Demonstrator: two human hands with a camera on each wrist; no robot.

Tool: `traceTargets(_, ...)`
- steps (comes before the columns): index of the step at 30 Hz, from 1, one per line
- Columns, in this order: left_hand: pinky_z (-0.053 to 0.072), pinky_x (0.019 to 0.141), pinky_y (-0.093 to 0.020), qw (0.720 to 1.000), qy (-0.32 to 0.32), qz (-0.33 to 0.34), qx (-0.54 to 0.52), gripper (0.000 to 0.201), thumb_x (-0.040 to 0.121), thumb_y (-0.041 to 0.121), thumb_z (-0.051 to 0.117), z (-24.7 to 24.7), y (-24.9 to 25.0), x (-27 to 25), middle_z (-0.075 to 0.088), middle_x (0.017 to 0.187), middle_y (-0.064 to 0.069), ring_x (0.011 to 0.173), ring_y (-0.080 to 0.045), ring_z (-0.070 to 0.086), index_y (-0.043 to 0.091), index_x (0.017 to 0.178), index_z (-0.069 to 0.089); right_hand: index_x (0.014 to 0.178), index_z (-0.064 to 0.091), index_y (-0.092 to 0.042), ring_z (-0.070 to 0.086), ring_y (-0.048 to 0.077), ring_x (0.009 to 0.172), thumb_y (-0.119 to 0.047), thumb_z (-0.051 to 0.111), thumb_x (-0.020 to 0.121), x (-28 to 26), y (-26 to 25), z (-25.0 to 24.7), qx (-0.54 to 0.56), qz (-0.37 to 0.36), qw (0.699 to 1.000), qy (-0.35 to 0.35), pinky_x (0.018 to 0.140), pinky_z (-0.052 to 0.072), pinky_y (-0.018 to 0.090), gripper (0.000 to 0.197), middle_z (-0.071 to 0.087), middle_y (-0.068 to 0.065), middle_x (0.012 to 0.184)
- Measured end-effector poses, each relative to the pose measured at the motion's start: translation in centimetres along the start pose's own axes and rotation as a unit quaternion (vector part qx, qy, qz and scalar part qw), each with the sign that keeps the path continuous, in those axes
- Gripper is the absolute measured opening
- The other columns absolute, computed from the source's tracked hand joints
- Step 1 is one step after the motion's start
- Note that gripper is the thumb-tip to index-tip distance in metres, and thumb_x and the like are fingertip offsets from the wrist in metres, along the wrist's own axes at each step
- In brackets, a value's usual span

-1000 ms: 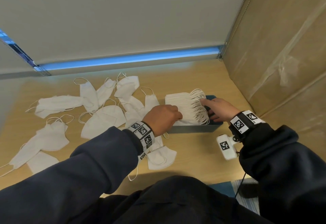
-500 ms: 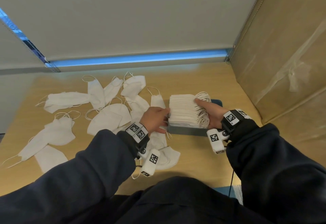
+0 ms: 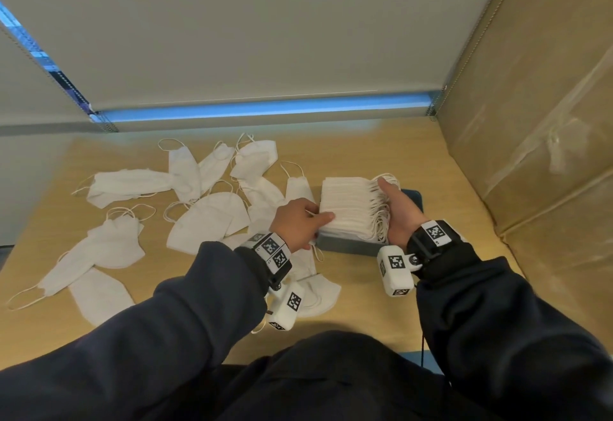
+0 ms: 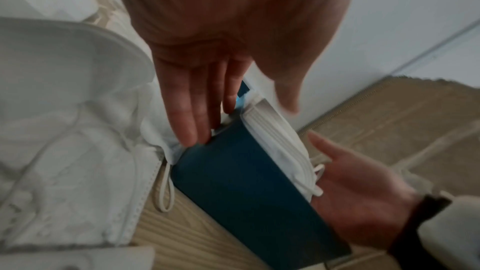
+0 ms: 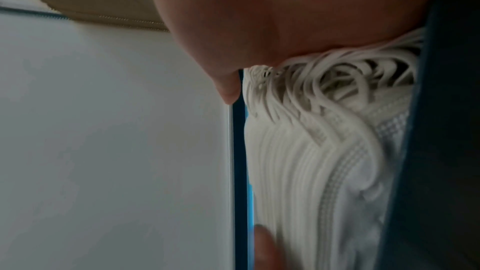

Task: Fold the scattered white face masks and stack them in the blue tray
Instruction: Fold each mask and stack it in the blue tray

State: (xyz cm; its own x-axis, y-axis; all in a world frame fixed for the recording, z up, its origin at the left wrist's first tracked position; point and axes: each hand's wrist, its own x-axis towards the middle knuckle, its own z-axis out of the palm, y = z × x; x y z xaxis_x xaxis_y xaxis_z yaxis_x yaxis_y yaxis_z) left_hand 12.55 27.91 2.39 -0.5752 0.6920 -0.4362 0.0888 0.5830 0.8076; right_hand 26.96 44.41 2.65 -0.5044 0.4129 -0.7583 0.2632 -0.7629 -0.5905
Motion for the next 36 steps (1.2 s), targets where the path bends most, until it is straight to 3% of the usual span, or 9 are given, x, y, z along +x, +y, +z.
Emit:
traceTargets(4,0.064,0.07,-0.049,0.998,-0.019,-0.021,-0.049,0.039,0.094,0.046,0.066,-0.7,-0.1,0.0,0.074,0.102,-0.01,0.081,-0.027,0.076,0.011,0.111,0.069,0.134,0.06,-0.01,0.06,0.041,0.125,-0.066,0.052,0.093,0.1,0.0,-0.5,0.066,0.015,0.997,-0.039,0.107,0.043,0.057,0.07,0.065,0.022,0.132)
traceTargets(8,0.064,0.065,-0.049,1.0,-0.005,-0.005,-0.012,0.042,0.093,0.052,0.065,-0.5,0.1,0.0,0.074,0.096,-0.009,0.074,-0.025,0.076,0.013,0.107,0.068,0.142,0.056,-0.012,0.057,0.045,0.128,-0.065,0.076,0.071,0.5,0.4,-0.2,0.063,0.007,0.997,-0.054,0.113,0.036,0.063,0.09,0.06,0.021,0.139)
traceTargets(17,0.062,0.074,-0.057,0.995,-0.049,-0.086,-0.033,0.05,0.098,0.057,0.054,-0.7,0.8,1.6,0.071,0.101,-0.016,0.078,-0.036,0.075,0.009,0.113,0.058,0.133,0.061,-0.009,0.066,0.039,0.116,-0.06,0.056,0.095,0.8,0.7,0.1,0.092,-0.012,0.995,-0.025,0.097,0.051,0.052,0.064,0.07,0.019,0.124)
traceTargets(20,0.057,0.094,-0.054,0.998,-0.029,-0.055,-0.027,0.06,0.094,0.06,0.059,-1.4,1.1,2.9,0.062,0.13,-0.014,0.106,-0.033,0.068,0.018,0.136,0.048,0.133,0.059,-0.008,0.065,0.039,0.115,-0.058,0.054,0.096,0.8,0.4,0.0,0.114,-0.013,0.993,-0.005,0.09,0.053,0.052,0.062,0.069,0.02,0.123)
traceTargets(22,0.039,0.115,-0.046,0.993,0.009,0.09,0.082,0.088,0.084,0.067,0.066,-1.7,1.8,3.3,0.042,0.155,-0.009,0.137,-0.026,0.047,0.022,0.153,0.033,0.135,0.057,-0.009,0.063,0.04,0.116,-0.059,0.054,0.096,0.5,0.3,0.2,0.122,-0.006,0.992,-0.008,0.09,0.052,0.053,0.064,0.067,0.021,0.127)
traceTargets(25,0.007,0.124,-0.043,0.899,-0.079,0.27,0.336,0.127,0.07,0.082,0.065,-1.2,2.6,3.7,-0.001,0.171,0.002,0.156,-0.02,0.002,0.023,0.162,0.001,0.115,0.059,-0.007,0.065,0.038,0.102,-0.057,0.05,0.099,-0.1,0.1,0.5,0.127,-0.007,0.992,-0.003,0.079,0.051,0.053,0.054,0.07,0.02,0.11)
traceTargets(28,-0.001,0.126,-0.049,0.812,-0.16,0.27,0.492,0.125,0.078,0.084,0.055,-1.2,1.6,4.7,-0.017,0.169,0.001,0.156,-0.021,-0.011,0.021,0.16,-0.016,0.102,0.06,-0.002,0.065,0.037,0.093,-0.056,0.049,0.1,-0.7,0.0,0.4,0.138,-0.005,0.99,-0.003,0.072,0.049,0.05,0.055,0.073,0.02,0.092)
traceTargets(33,0.021,0.122,-0.048,0.705,-0.086,0.367,0.601,0.107,0.086,0.079,0.049,-2.7,2.5,5.0,0.029,0.162,-0.01,0.148,-0.028,0.028,0.013,0.16,0.01,0.099,0.064,-0.002,0.073,0.037,0.076,-0.055,0.046,0.102,-1.2,0.2,0.0,0.146,-0.007,0.989,-0.019,0.07,0.048,0.048,0.056,0.076,0.019,0.077)
traceTargets(36,0.045,0.101,-0.045,0.716,-0.093,0.344,0.6,0.112,0.073,0.069,0.07,-1.2,3.1,4.5,0.043,0.145,-0.009,0.126,-0.028,0.048,0.014,0.157,0.018,0.103,0.064,-0.001,0.066,0.036,0.089,-0.057,0.046,0.1,-0.9,0.1,0.2,0.148,-0.006,0.989,-0.016,0.071,0.048,0.048,0.059,0.076,0.019,0.078)
